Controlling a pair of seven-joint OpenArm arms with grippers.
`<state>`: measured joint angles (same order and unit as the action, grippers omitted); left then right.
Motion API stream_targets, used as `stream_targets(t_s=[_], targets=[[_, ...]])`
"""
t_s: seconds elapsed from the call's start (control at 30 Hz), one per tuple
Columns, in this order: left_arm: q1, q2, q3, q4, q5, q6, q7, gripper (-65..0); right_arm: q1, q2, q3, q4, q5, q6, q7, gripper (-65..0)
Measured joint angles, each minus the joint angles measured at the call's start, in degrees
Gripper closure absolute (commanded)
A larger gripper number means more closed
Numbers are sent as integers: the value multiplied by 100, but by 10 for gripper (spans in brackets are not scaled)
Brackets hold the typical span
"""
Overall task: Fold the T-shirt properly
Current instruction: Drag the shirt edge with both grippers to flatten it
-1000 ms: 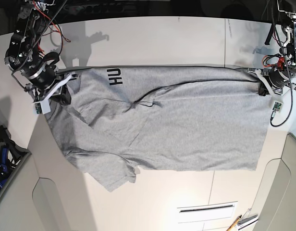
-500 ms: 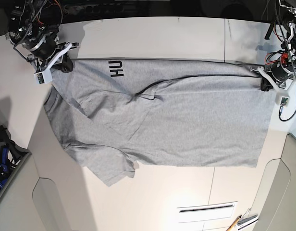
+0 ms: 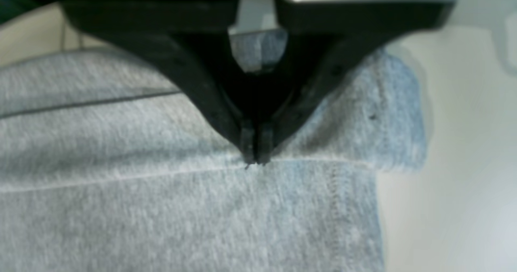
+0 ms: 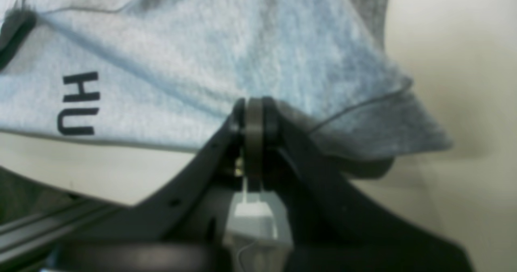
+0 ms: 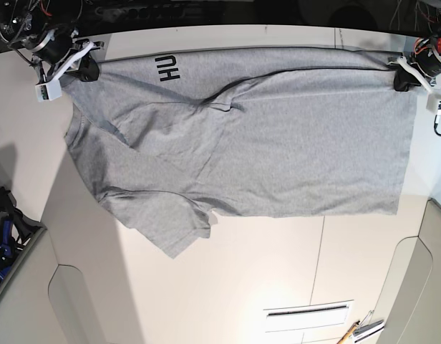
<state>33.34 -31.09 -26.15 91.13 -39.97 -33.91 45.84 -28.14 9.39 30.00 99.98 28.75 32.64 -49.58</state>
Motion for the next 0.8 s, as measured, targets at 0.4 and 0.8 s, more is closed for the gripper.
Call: stream_targets(t_s=[0.4,0.8], targets=[[223,66,-92,262,7,-4,103,0,-247,0,140,391,299,-52,-144,0],[249,107,-1012,1421,-2,17,114,-159,1161,-2,157,1235,190,-37,-118,-172]])
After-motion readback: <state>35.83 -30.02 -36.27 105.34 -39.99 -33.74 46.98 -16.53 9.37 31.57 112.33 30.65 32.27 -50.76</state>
